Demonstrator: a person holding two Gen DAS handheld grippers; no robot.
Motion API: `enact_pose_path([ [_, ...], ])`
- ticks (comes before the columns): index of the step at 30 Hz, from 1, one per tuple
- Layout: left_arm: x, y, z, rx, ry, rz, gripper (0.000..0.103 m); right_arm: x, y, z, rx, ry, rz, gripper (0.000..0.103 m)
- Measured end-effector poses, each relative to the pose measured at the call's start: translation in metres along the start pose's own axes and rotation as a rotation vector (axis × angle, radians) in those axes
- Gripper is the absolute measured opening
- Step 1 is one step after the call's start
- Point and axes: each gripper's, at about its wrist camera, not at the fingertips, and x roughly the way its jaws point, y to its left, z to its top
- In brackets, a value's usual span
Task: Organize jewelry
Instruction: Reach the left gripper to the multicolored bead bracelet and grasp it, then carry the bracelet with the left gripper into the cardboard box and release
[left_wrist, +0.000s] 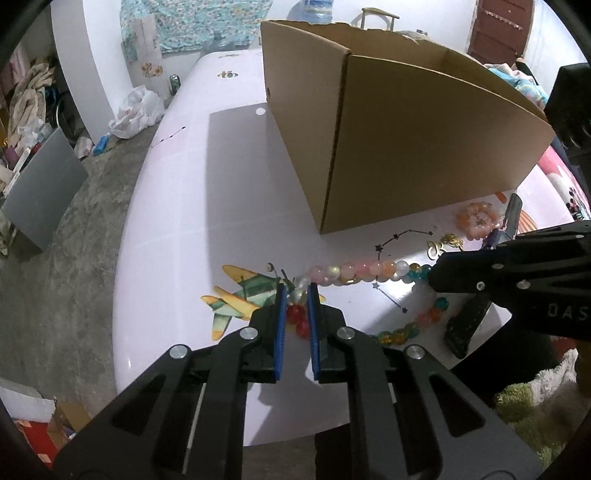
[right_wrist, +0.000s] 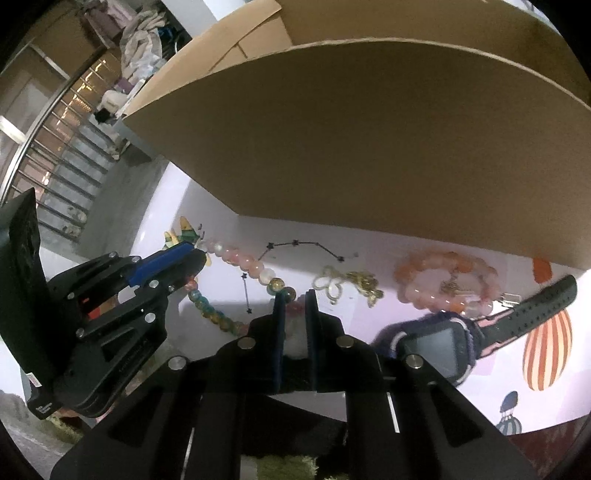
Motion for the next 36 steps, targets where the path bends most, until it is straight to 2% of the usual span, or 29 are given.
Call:
enact_pose_path([
  [13,0.003,-0.001,-0.001,-0.023,-0.018,0.028,0.011,0.009,0.015,0.001,-0.066,-0.003,-0.030,0.012],
  [20,-0.002,-0.008,-0.004,-0.010,-0.060,0.076,0.009,0.008,0.036,-0.005,-0.193,-0.062,-0.088,0.010],
  [22,-0.006,-0.008,-0.004,-0.016,-0.066,0.074,0.009,0.001,0.039,-0.008,-0.206,-0.089,-0.082,0.010],
  [27,-0.036,-0.011,-0.002,-0.022,-0.137,0.068,0.009,-0.027,0.039,-0.010,-0.204,-0.160,-0.066,0.010],
  [31,-0.073,-0.021,0.006,0.004,-0.226,0.061,0.009,-0.061,0.039,-0.009,-0.199,-0.231,-0.056,0.010],
  [35,-0.115,-0.031,0.028,0.040,-0.336,0.049,0.009,-0.113,0.045,-0.002,-0.218,-0.341,-0.045,0.010],
  [36,-0.124,-0.033,0.036,0.051,-0.363,0.044,0.009,-0.129,0.048,0.004,-0.200,-0.392,-0.064,0.010],
])
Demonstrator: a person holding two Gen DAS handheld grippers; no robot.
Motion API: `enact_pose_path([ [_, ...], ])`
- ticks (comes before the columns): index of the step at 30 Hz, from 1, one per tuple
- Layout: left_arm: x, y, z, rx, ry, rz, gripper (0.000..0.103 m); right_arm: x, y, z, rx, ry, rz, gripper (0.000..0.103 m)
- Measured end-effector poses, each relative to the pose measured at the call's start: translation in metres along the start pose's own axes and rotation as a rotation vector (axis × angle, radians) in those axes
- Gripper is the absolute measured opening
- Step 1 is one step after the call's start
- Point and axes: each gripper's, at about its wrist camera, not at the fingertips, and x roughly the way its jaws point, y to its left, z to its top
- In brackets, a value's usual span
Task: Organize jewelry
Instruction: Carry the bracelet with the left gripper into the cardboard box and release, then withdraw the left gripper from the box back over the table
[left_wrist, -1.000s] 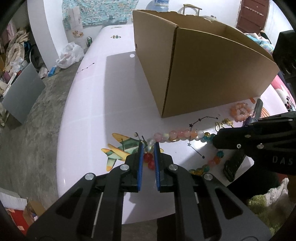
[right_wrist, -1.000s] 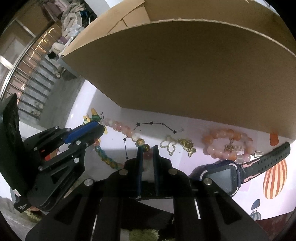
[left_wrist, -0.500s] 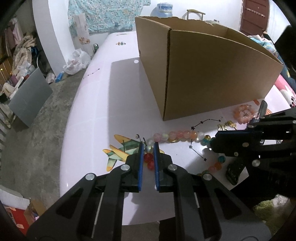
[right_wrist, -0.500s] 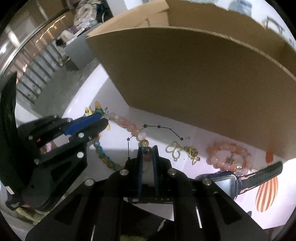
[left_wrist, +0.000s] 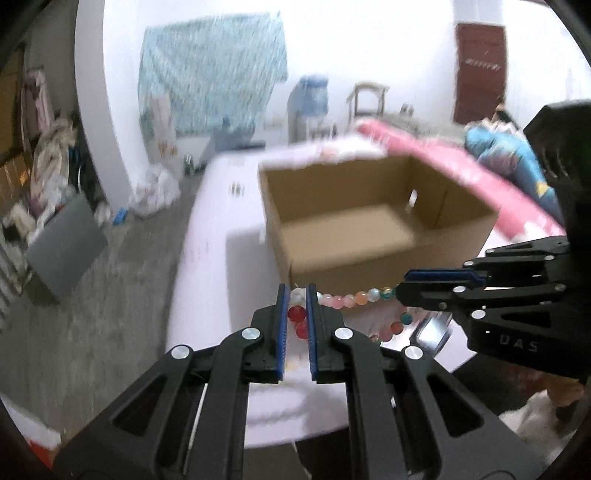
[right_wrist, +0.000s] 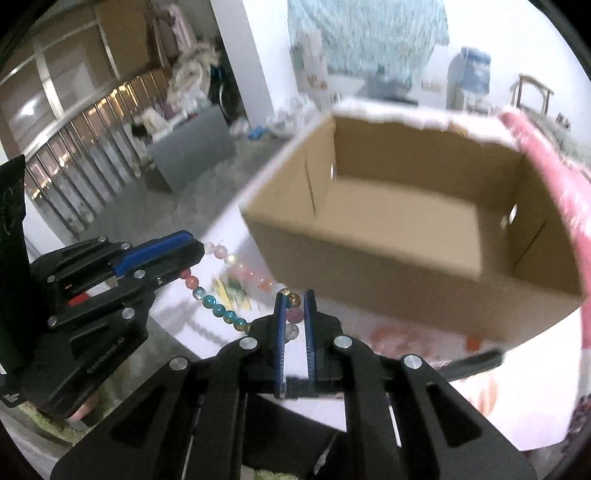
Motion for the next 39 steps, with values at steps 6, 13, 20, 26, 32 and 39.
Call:
enact_pose_path([
  [6,0.012,-0.005,0.079,0.056,-0.102,-0.057,0.009,-0.014,-0.026,0.076,-0.023,-0.085,-0.026,0.010],
  [13,0.143,-0.001,0.133,0.041,0.182,-0.085,0.009,0.100,-0.106,0.139,0.179,0.236,0.103,0.010],
  [20,0.232,0.003,0.138,0.074,0.396,-0.014,0.009,0.179,-0.131,0.144,0.256,0.389,0.081,0.010],
  [26,0.225,0.014,0.140,0.064,0.377,0.014,0.028,0.193,-0.144,0.136,0.313,0.397,0.092,0.011],
  [32,0.180,0.020,0.144,0.048,0.306,0.022,0.051,0.157,-0.148,0.138,0.304,0.326,0.073,0.012],
  [39,0.082,0.041,0.126,0.003,0.094,0.050,0.086,0.046,-0.123,0.136,0.207,0.048,-0.051,0.060],
])
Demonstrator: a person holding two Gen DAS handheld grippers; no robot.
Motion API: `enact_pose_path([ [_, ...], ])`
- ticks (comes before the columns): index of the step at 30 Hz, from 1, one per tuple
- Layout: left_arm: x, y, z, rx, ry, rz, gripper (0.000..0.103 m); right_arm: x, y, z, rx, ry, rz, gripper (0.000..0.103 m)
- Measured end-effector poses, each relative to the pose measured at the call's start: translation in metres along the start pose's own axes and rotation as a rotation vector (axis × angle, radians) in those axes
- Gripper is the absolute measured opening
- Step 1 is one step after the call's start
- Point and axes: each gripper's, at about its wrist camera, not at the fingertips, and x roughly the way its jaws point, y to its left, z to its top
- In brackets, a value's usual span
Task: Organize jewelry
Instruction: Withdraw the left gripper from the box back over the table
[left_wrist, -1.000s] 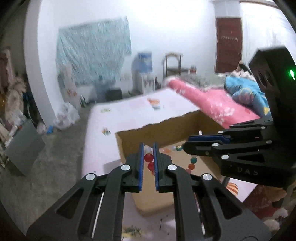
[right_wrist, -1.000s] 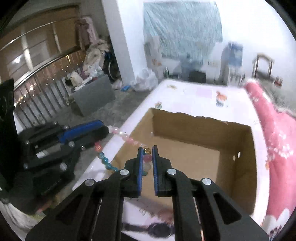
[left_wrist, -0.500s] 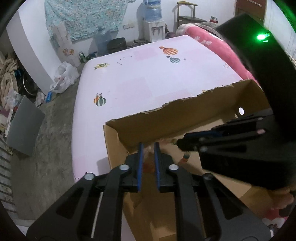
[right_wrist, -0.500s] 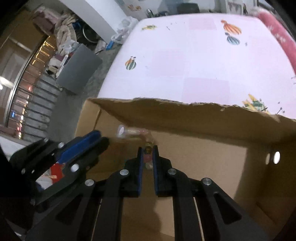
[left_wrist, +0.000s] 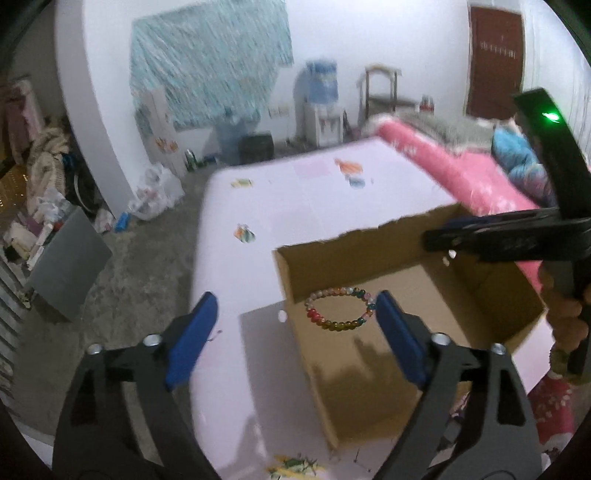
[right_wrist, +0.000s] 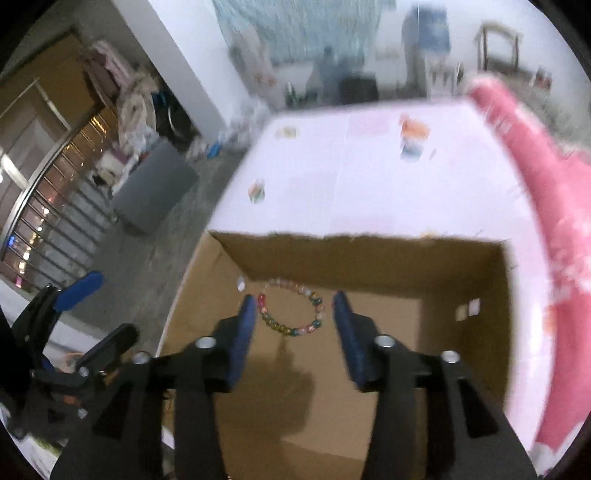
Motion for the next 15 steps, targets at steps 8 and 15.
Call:
enact_pose_path([
  [8,-0.037,0.009,-0.081,-0.108,0.022,0.058,0.093,-0.109,0.024,-0.098,-0.093,-0.332,-0.140,0.096],
  [15,0.020,0.002,-0.160,-0.159,0.228,0.116,0.093,-0.096,0.009,-0.188,-0.048,-0.244,-0.278,0.096],
])
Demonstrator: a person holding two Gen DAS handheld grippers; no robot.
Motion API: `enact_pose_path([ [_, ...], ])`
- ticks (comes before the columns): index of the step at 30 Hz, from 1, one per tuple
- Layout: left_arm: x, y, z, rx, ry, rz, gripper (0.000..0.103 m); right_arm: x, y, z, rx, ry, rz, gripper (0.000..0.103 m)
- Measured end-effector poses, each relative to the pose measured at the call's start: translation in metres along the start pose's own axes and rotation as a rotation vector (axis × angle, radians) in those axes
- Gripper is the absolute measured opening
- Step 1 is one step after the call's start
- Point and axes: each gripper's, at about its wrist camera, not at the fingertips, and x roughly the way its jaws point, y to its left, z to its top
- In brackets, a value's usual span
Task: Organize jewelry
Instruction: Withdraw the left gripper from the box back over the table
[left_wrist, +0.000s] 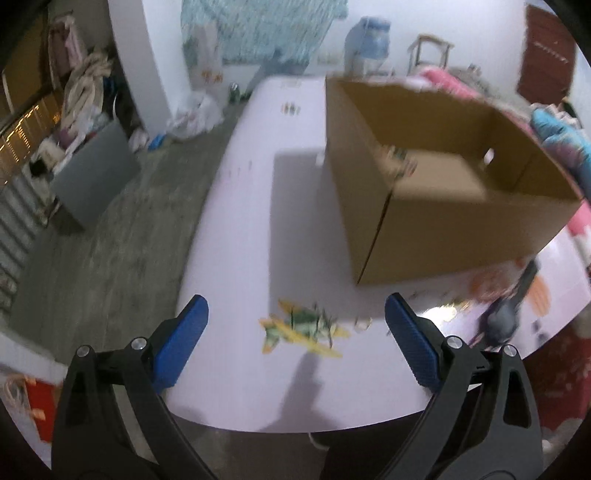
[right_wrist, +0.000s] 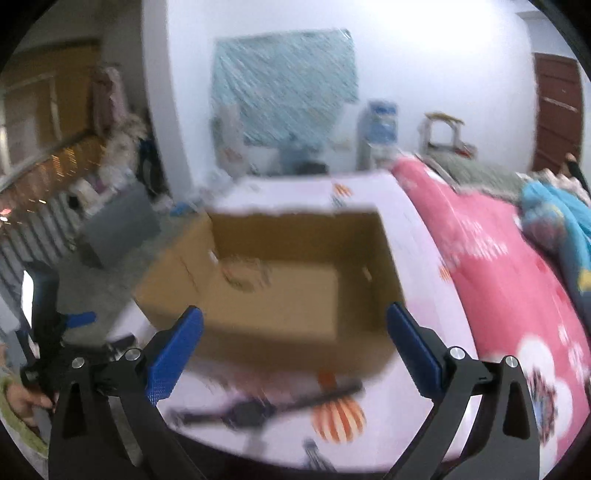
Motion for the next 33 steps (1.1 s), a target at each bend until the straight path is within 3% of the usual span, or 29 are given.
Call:
enact_pose_path([
  [7,0.042,-0.004,-0.017,-0.005,0.063,0.083,0.093,0.016,-0.015,-0.063,-0.005,0.114,-0.079,0.096],
  [19,0.045,-0.006,-0.020,-0.068,0.023,0.031,0.095,0.019,-0.017,-0.090,-0.047,0.141,-0.123,0.096],
  [25,0.044,-0.005,-0.020,-0.082,0.022,0.033,0.095,0.015,-0.041,-0.099,0.028,0.137,0.011,0.096],
  [33,0.046,-0.001,-0.022,-0.099,0.021,0.013,0.096,0.013,-0.060,-0.100,0.093,0.126,0.037,0.096],
])
